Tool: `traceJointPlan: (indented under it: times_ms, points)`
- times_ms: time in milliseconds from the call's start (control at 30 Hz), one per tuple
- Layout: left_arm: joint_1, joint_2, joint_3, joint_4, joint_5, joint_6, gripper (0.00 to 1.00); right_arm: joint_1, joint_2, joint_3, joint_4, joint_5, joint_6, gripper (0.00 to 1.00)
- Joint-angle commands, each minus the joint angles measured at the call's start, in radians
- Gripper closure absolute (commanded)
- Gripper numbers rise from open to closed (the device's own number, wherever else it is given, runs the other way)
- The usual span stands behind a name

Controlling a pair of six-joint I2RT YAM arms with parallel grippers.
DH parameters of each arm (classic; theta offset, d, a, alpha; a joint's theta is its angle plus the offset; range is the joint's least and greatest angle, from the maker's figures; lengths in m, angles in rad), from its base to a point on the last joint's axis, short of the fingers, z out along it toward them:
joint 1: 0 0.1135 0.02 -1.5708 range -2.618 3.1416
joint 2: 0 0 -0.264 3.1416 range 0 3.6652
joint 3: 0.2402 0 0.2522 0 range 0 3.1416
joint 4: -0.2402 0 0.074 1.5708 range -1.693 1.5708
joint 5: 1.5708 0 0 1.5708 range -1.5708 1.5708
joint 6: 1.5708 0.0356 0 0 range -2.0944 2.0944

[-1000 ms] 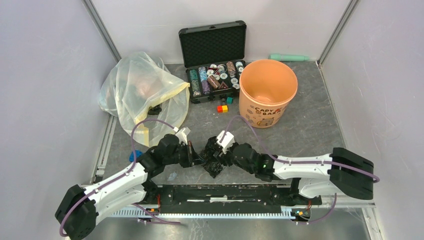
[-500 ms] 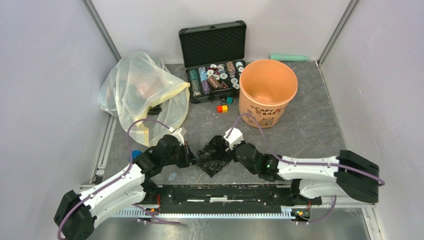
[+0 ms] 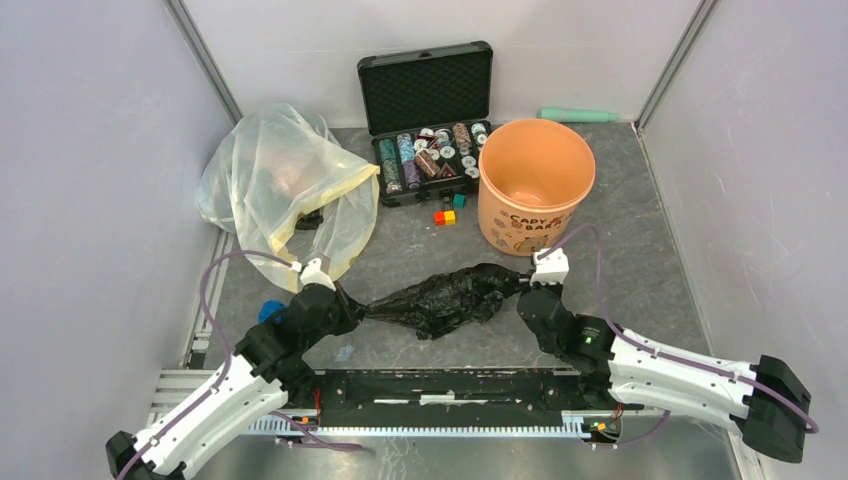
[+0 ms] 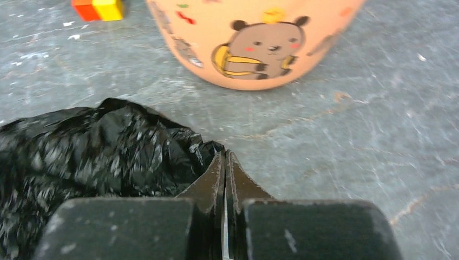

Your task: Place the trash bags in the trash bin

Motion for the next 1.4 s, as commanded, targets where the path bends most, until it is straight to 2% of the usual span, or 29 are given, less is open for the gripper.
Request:
traceJointPlan:
  times_ms: [0,200,500,567,633,700,900,1067,1133,1300,1367]
  points:
    - [-0.001,-0.105,0.017,-0.102,-0.158,-0.094,0.98,-0.016,-0.055,-0.009,-0.187,0.133,0.161,1.00]
    - [-0.001,-0.185,0.054,-0.205,-0.242,-0.110,0.98,-0.023,-0.068,-0.002,-0.276,0.195,0.262,1.00]
    - [-0.001,-0.193,0.137,-0.208,-0.290,-0.067,0.98,-0.029,-0.059,0.070,-0.357,0.254,0.245,1.00]
    - [-0.001,-0.187,0.158,-0.191,-0.292,-0.042,0.98,-0.029,-0.052,0.074,-0.320,0.212,0.172,1.00]
    - [-0.001,-0.171,0.178,-0.154,-0.273,0.002,0.98,-0.030,-0.054,0.059,-0.197,0.094,0.016,1.00]
    - [-0.001,-0.137,0.197,-0.117,-0.244,0.036,0.98,-0.029,-0.061,0.053,-0.127,-0.008,-0.061,1.00]
    - [-0.001,0.038,0.244,-0.036,-0.191,0.102,0.98,-0.030,-0.086,0.082,-0.125,-0.107,-0.086,0.97]
    - [-0.001,0.162,0.298,-0.026,-0.232,0.119,0.98,-0.031,-0.103,0.063,-0.136,-0.252,-0.107,0.97]
    - [-0.001,0.204,0.340,-0.041,-0.262,0.119,0.98,-0.029,-0.108,0.062,-0.172,-0.246,-0.081,0.97]
    - [0.006,0.282,0.470,-0.105,-0.370,0.130,0.98,-0.029,-0.180,0.081,-0.350,-0.034,0.083,1.00]
    - [0.008,0.295,0.521,-0.128,-0.414,0.141,0.98,-0.029,-0.231,0.082,-0.378,-0.007,0.107,1.00]
